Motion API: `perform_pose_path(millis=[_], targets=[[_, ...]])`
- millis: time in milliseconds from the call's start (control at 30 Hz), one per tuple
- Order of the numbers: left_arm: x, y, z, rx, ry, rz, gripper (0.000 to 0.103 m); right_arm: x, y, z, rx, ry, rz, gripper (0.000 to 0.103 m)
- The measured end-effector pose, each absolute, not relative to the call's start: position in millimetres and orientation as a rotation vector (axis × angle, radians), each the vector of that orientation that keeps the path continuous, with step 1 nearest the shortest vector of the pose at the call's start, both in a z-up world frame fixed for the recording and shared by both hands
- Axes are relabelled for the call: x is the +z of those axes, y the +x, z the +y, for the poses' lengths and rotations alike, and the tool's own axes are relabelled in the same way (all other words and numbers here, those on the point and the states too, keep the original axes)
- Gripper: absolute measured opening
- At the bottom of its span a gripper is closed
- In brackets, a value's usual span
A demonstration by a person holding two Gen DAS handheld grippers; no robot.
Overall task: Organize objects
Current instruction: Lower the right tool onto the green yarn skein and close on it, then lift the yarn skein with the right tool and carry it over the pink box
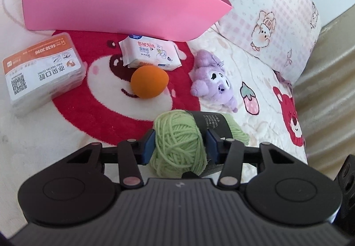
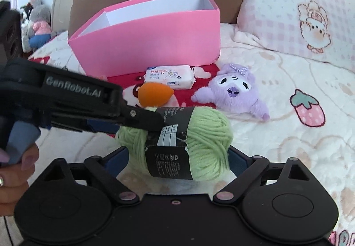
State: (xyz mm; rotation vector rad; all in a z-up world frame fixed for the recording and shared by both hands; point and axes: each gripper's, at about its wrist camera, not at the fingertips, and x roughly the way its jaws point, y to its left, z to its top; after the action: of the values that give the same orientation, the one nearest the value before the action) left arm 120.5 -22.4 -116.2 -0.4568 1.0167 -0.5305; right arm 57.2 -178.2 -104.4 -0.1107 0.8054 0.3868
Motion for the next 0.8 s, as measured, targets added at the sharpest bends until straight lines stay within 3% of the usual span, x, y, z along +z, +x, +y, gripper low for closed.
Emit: perform_pose_path(millis=[800], targets=[[-92.7, 87.9, -31.0, -0.552, -0.34, 0.969, 0.045, -106.6, 49.9, -161.5, 0.399, -0.207, 0.822, 0.078]])
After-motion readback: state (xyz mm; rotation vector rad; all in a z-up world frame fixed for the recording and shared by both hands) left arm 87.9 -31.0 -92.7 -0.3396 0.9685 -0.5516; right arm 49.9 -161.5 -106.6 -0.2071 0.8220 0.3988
